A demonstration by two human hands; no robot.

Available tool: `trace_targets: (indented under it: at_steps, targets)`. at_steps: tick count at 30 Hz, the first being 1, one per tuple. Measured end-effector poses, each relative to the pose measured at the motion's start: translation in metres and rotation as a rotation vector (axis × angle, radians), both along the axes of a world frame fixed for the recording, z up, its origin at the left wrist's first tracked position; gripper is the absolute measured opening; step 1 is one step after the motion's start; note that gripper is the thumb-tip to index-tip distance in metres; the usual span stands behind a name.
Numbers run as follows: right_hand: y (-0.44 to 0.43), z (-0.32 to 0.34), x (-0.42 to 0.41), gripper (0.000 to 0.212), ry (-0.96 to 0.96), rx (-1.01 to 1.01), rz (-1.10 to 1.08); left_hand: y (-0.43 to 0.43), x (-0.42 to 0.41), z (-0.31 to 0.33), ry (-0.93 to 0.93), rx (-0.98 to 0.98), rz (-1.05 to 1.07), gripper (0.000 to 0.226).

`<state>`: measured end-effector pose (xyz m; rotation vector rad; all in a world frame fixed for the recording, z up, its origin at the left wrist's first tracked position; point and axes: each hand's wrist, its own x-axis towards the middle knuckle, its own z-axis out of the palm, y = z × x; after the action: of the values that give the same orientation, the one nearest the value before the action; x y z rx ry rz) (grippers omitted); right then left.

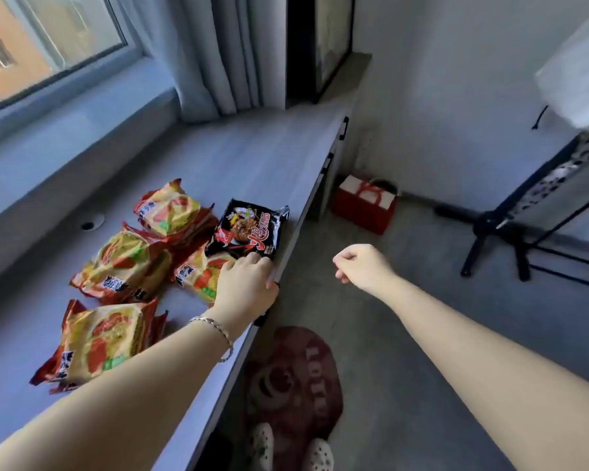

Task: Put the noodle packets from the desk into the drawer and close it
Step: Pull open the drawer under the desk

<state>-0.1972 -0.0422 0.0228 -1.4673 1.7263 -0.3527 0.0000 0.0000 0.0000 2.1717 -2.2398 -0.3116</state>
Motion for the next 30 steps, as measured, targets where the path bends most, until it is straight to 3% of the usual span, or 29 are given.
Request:
trace_targets:
  at_steps: [7,10,15,19,24,30]
  targets:
    - [0.003,-0.095,0.03,0.028,-0.029,0.155,-0.039,0.014,0.024,-0.087,-0.184,-0.041,-0.124,0.055]
    - [-0.002,-0.129,0.053,0.018,-0.071,0.232,-0.039,0.015,0.031,-0.103,-0.124,-0.163,-0.153,0.052]
    - [-0.014,-0.171,0.11,0.034,-0.229,0.395,-0.116,0.012,0.035,-0.117,-0.057,-0.244,-0.135,0.051]
    - [-0.021,-0.188,0.134,0.04,-0.378,0.46,-0.346,0.013,0.035,-0.117,-0.059,-0.256,-0.132,0.053]
    - [-0.016,-0.197,0.121,0.044,-0.418,0.575,-0.344,0.013,0.034,-0.114,-0.099,-0.223,-0.142,0.053]
    - [0.001,-0.203,0.061,0.07,-0.359,0.661,-0.433,0.014,0.032,-0.107,-0.14,-0.157,-0.128,0.05]
